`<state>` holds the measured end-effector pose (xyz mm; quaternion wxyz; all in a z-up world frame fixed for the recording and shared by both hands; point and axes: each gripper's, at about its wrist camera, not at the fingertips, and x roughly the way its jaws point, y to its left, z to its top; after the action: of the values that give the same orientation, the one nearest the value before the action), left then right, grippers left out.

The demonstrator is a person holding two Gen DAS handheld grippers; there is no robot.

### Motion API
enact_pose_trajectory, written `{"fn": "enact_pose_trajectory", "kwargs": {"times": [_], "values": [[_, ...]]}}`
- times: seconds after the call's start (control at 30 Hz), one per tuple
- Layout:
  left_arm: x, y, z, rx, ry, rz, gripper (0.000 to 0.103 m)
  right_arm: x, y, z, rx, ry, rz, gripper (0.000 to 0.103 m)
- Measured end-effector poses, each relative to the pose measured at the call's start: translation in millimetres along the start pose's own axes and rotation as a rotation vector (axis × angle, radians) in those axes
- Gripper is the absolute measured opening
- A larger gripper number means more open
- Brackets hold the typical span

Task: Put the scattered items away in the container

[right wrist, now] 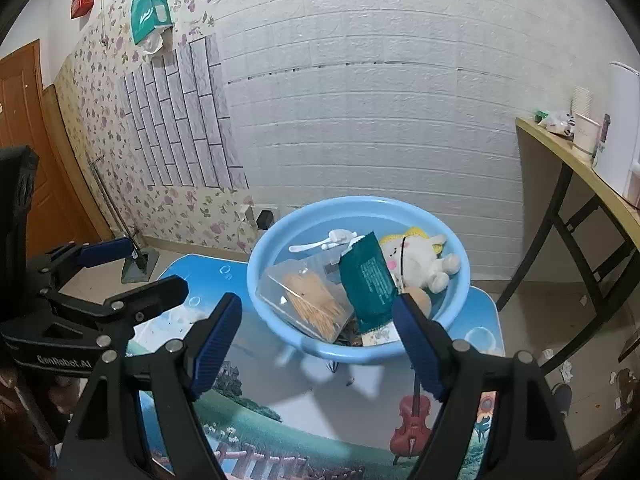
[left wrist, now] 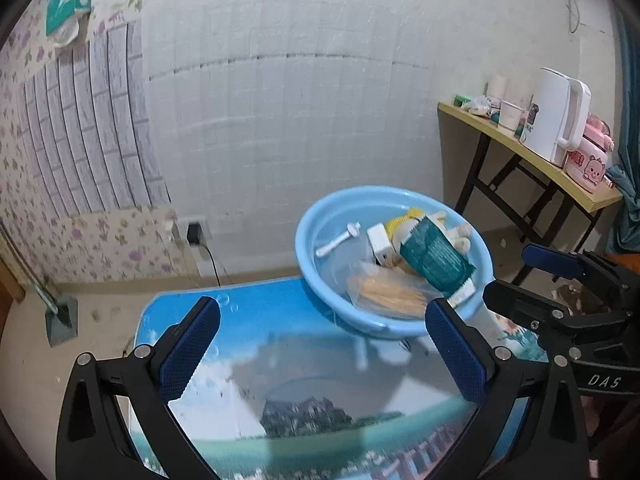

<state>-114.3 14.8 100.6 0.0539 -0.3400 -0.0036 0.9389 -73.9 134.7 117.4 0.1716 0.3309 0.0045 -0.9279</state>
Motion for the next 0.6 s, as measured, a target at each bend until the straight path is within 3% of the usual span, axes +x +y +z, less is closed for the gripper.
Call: {"fn": "enact_pose_trajectory", "kwargs": {"times": [0.1, 0.27, 0.4, 0.6], "values": [[9.1, 1.0, 1.2, 0.009, 0.012, -0.001, 0.103, 6.4, -3.2, 0.4, 0.017, 0.004, -0.008, 0.083], [21.9, 8.7, 3.6, -0.025, 0.012, -0.046, 0.103, 17.2, -9.6, -0.5, 0.032, -0.006, -0.064, 0.099], [27.3, 12.3, 4.6, -0.04, -0.014, -0.056, 0.103, 25.7, -13.7, 2.5, 0.02, -0.017, -0.115, 0.1], [44.1, 11.1, 0.7, 0.007, -0.012, 0.011, 0.103, 41.9, -16.5, 3.3, 0.026, 0.056, -0.109, 0.1]]}}
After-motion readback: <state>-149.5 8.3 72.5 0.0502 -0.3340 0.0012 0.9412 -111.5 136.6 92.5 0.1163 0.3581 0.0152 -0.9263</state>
